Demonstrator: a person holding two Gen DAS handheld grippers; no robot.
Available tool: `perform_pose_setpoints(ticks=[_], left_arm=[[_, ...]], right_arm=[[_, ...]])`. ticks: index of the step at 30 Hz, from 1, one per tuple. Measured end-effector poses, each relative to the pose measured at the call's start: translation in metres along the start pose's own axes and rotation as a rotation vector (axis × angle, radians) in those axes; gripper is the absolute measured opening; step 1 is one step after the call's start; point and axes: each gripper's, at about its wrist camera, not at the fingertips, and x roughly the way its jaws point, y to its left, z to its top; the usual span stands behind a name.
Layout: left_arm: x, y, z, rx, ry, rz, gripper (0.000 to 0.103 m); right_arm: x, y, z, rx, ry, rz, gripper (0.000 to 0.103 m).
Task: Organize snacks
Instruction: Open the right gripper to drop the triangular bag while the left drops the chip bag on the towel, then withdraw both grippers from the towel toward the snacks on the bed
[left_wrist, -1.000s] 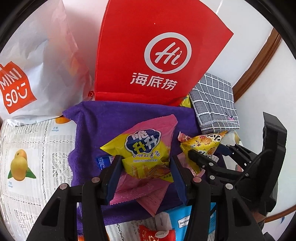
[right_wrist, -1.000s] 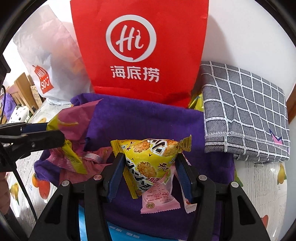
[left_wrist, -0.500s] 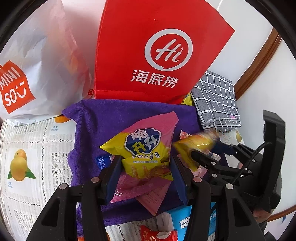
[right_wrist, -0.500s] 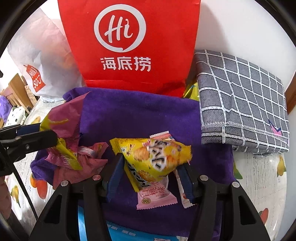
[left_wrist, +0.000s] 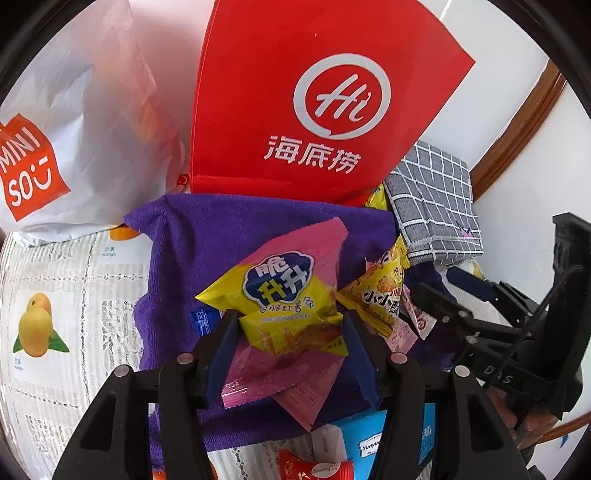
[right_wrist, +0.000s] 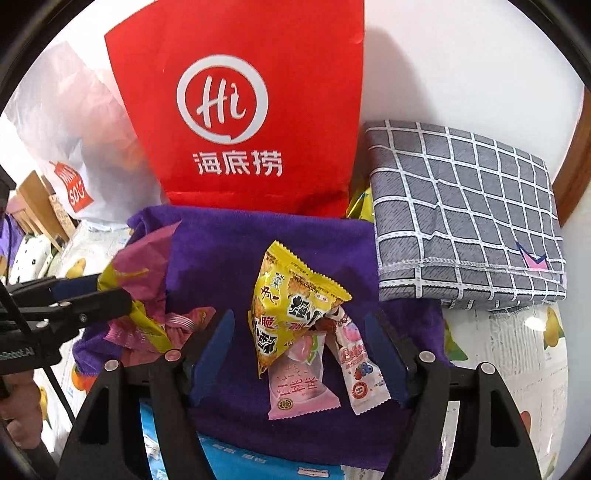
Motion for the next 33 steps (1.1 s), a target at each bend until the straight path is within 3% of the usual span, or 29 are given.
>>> perform_pose_setpoints(ticks=[4,15,33], left_arm=[[0.003,-0.003,0.000,0.005,0.026,0.007,0.057],[-0.012,-0.011,0.001,0.022,0.020,-0.021,0.072],[-0.062,-0.032,-0.004,0.061,-0.017,-0.080,0.072]], right_arm=[[-0.005,0.001,0.000,0.002,-0.014,0.001,0.073],[-0.023,0.012,-0.002,0.005,-0.048,0.006,0.073],[-0.100,0.003,-0.036,0.077,-0.110,-0.049,0.073]])
